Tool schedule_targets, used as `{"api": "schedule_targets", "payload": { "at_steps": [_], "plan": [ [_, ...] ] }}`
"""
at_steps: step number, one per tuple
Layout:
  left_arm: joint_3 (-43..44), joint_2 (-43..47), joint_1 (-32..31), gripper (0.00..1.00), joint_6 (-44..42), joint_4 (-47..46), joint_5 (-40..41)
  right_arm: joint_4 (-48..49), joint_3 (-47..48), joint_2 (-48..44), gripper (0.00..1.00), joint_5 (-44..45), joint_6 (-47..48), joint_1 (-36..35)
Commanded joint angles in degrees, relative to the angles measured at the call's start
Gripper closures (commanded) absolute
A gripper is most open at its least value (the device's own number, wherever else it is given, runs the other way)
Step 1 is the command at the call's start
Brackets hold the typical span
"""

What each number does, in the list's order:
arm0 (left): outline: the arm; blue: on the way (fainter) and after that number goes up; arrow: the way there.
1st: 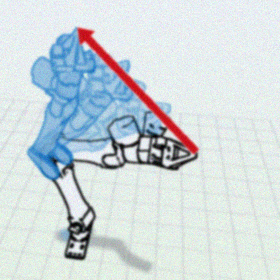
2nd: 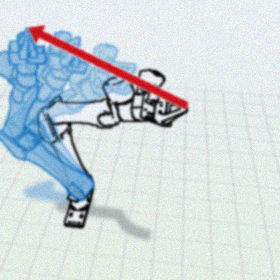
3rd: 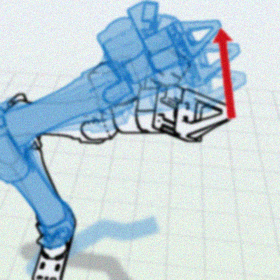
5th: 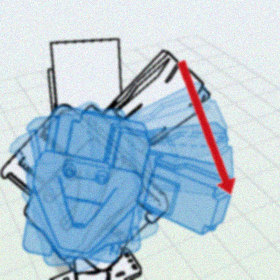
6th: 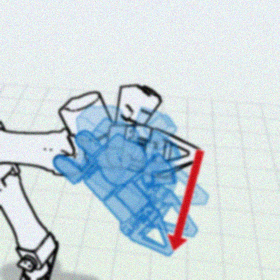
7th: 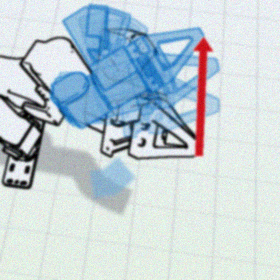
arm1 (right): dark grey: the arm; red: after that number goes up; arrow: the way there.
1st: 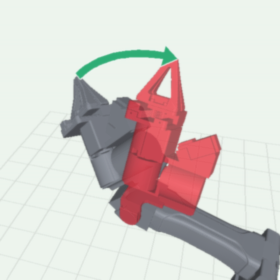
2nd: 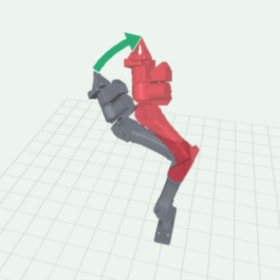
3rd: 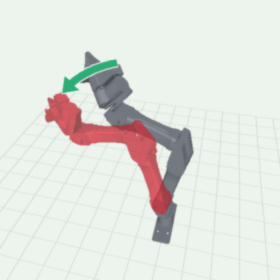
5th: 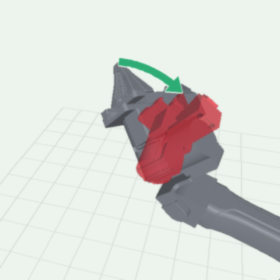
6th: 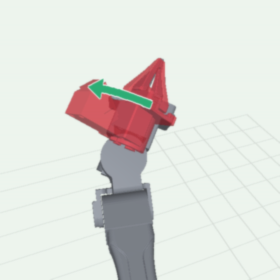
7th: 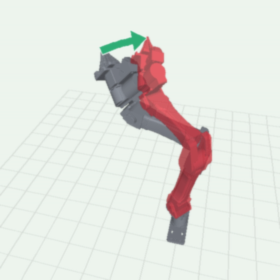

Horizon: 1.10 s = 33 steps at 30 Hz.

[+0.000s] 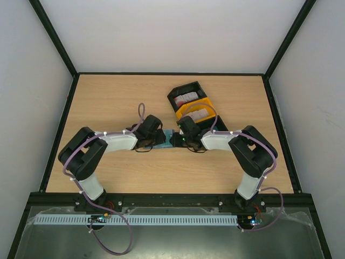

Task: Put the credit cards into the card holder
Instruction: Insert the credit card into the card holder, then pick up the credit card from the storage box.

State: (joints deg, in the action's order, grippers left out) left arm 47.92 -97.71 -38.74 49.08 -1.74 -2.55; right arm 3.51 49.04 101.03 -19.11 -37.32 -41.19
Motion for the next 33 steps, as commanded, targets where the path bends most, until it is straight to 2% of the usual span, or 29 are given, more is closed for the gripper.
{"api": "schedule_targets", "payload": {
  "at_steps": [1,4,7,13,17,20,26,33],
  "plan": [
    [0.19,-1.09,-0.44,0.64,-0.57,0.58,-0.91,-2.37,0.40,1.80,0.69,1.01,0.30,0.13],
    [0.28,-1.01,-0.61,0.68,-1.91,-1.20,-2.86,-2.40,0.51,1.90,0.69,0.82,0.43,0.07],
    [1.33,-2.03,-0.93,0.68,-3.04,-1.18,-5.01,-2.58,0.63,1.90,0.69,0.74,0.52,0.07],
    [1.58,-0.40,-1.16,0.66,-3.34,1.78,-1.85,-6.15,2.21,-0.72,0.67,4.39,1.36,0.15],
    [1.65,3.51,-1.07,0.58,-4.75,5.18,1.08,-10.20,4.26,-6.03,0.54,9.74,3.72,0.21],
    [1.19,7.13,-0.86,0.49,-5.95,7.55,2.68,-13.07,6.48,-10.05,0.47,13.11,4.89,0.65],
    [-1.39,16.12,2.47,0.41,-7.74,11.22,2.68,-16.70,12.17,-13.79,0.43,17.17,6.28,3.38],
    [-5.36,29.25,10.01,0.28,-11.34,15.50,-0.59,-21.46,22.68,-8.87,0.36,20.93,9.57,8.81]
  ]
}}
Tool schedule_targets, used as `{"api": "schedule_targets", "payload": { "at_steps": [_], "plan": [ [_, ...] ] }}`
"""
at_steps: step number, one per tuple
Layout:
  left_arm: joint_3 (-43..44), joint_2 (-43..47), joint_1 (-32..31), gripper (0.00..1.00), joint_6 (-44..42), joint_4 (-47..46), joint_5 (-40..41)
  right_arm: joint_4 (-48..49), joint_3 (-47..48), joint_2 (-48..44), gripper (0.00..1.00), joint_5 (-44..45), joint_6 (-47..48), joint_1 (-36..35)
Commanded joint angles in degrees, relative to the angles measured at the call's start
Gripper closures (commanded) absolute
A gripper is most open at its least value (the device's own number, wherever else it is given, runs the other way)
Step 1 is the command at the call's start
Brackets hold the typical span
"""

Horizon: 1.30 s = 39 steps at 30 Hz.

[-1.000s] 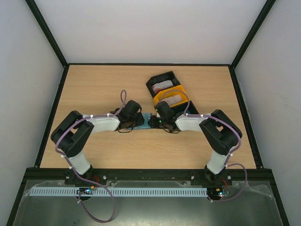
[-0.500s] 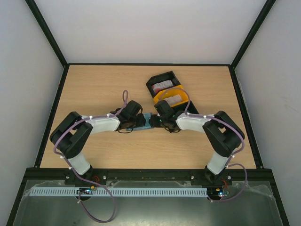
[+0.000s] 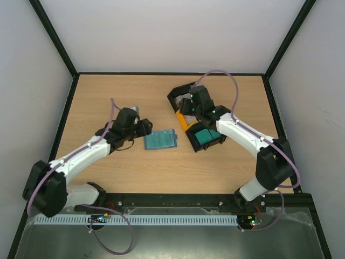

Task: Put the credit cards into the card holder
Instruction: Pick up the credit card from the storage box.

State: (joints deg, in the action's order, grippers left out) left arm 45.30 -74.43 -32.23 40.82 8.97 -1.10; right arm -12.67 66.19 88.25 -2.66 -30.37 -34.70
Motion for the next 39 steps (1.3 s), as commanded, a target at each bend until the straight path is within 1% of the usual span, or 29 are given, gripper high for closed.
{"api": "schedule_targets", "payload": {
  "at_steps": [1,5,7,9,11,15,18,21,25,28,35,39],
  "plan": [
    [-3.97,8.29,5.59,0.26,-3.94,5.07,-3.42,-6.47,7.22,5.53,0.36,4.43,2.41,3.15],
    [-7.98,12.70,12.32,0.20,-5.55,5.34,-11.31,-8.29,10.50,9.56,0.36,3.69,1.99,5.40],
    [-9.41,13.39,13.74,0.20,-5.64,3.80,-15.07,-8.57,10.93,10.73,0.35,3.50,2.19,6.27],
    [-9.05,13.44,13.07,0.19,-5.77,4.12,-14.57,-11.00,12.59,12.76,0.36,3.45,2.62,7.23],
    [-8.34,13.61,12.38,0.19,-5.78,4.84,-13.15,-13.39,13.81,15.35,0.38,3.58,2.76,8.42],
    [-6.24,13.43,14.63,0.18,-6.73,6.14,-16.66,-15.59,14.47,19.76,0.46,-1.30,3.86,11.36],
    [-7.97,13.55,16.22,0.18,-5.64,4.99,-17.14,-18.18,18.19,22.94,0.46,-2.26,6.91,11.58],
    [-9.06,12.30,16.55,0.18,-5.27,4.05,-18.95,-22.97,22.94,26.56,0.47,-2.95,9.36,11.58],
    [-8.66,10.96,16.96,0.18,-4.80,4.56,-19.51,-27.60,27.59,30.47,0.49,-1.49,13.05,11.65],
    [-8.96,10.19,17.72,0.18,-4.73,4.76,-19.70,-27.99,29.60,32.44,0.51,-2.84,14.58,11.65],
    [-9.57,8.62,18.93,0.19,-4.59,4.26,-20.05,-28.91,33.02,37.95,0.50,-5.65,15.56,11.58],
    [-10.51,7.93,19.11,0.19,-4.60,4.21,-20.15,-28.57,32.97,38.66,0.51,-7.35,16.23,11.62]
  ]
}}
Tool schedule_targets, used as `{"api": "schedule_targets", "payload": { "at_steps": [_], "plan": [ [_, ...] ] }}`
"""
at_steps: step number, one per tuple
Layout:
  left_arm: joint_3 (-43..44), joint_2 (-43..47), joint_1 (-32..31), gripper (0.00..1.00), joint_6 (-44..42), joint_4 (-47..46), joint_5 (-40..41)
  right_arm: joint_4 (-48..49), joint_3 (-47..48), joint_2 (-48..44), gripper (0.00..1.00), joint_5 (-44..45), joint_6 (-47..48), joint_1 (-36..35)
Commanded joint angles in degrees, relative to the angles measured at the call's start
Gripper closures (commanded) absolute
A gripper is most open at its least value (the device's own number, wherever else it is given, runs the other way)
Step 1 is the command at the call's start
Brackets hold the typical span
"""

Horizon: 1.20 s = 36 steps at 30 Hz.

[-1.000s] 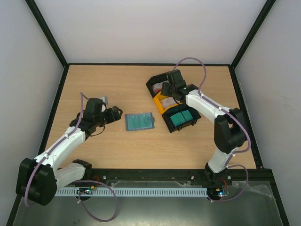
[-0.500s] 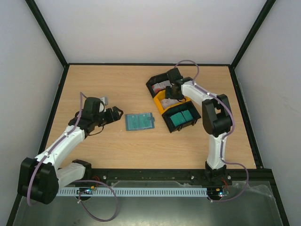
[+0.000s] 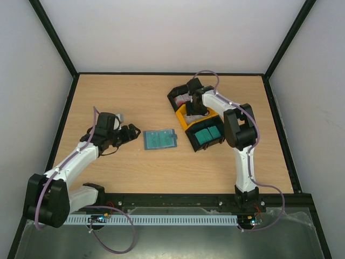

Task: Put the credit cards into the card holder
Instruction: Pick up the credit card from the storage box.

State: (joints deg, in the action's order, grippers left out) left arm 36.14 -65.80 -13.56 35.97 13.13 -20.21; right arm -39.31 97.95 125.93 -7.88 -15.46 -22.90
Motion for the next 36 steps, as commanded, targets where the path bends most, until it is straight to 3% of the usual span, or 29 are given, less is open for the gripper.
{"api": "schedule_targets", "payload": {
  "at_steps": [1,8,19,36],
  "plan": [
    [-1.48,-0.92,0.49,0.19,0.22,0.06,-1.06,-1.87,1.04,0.88,0.53,-2.62,1.56,-0.17],
    [-2.18,-0.63,0.64,0.19,0.07,0.32,-1.17,-0.32,-0.73,-1.26,0.65,-12.40,2.94,-0.19],
    [-3.49,1.93,0.74,0.19,-0.12,1.24,-0.67,0.93,-2.96,-5.20,0.79,-17.97,3.60,-0.15],
    [-4.50,4.08,0.80,0.19,-0.72,0.86,-0.84,2.34,-9.81,-10.17,0.84,-27.14,5.53,-0.76]
  ]
}}
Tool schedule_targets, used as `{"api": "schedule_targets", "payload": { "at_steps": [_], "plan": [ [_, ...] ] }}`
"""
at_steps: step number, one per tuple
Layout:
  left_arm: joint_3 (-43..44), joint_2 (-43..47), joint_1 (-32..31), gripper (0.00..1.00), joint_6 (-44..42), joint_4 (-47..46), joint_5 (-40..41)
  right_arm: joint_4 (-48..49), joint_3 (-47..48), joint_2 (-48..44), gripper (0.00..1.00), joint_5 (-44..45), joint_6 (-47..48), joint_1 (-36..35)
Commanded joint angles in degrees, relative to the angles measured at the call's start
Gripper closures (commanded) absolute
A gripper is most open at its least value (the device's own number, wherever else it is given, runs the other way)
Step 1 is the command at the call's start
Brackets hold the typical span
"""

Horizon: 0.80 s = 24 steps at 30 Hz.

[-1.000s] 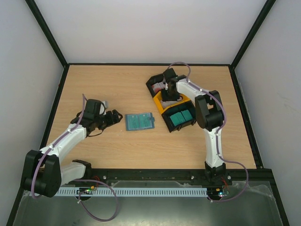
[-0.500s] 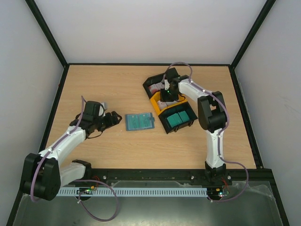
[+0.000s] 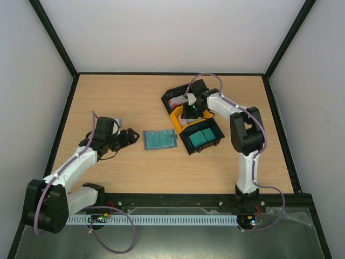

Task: Put the credit cards into the card holder
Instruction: Pick up the credit card from the storage box.

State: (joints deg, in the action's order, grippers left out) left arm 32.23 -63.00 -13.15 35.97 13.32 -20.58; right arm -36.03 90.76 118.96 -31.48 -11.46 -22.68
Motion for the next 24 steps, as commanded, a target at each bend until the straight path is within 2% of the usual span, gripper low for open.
{"api": "schedule_targets", "payload": {
  "at_steps": [1,8,12,16,18,24],
  "plan": [
    [-0.66,1.30,0.33,0.19,-0.82,0.59,-0.43,-0.97,-3.07,-3.41,0.84,-3.96,1.77,-1.11],
    [-0.85,1.37,0.47,0.19,-0.93,0.48,-0.40,-1.97,-3.70,-3.52,0.82,-3.06,2.47,-2.81],
    [-0.94,1.48,0.49,0.19,-0.90,0.32,-0.34,-2.67,-2.31,-2.57,0.77,-0.48,1.99,-3.69],
    [-0.94,1.42,0.54,0.19,-1.03,0.30,-0.42,-3.71,-0.51,-1.02,0.77,3.15,1.33,-5.09],
    [-0.99,1.45,0.58,0.19,-1.13,0.24,-0.42,-3.66,-0.32,-0.75,0.80,5.10,0.61,-5.59],
    [-1.34,1.57,0.58,0.19,-0.90,-0.04,-0.26,-2.81,0.73,-2.77,0.97,7.36,-1.25,-5.80]
  ]
}}
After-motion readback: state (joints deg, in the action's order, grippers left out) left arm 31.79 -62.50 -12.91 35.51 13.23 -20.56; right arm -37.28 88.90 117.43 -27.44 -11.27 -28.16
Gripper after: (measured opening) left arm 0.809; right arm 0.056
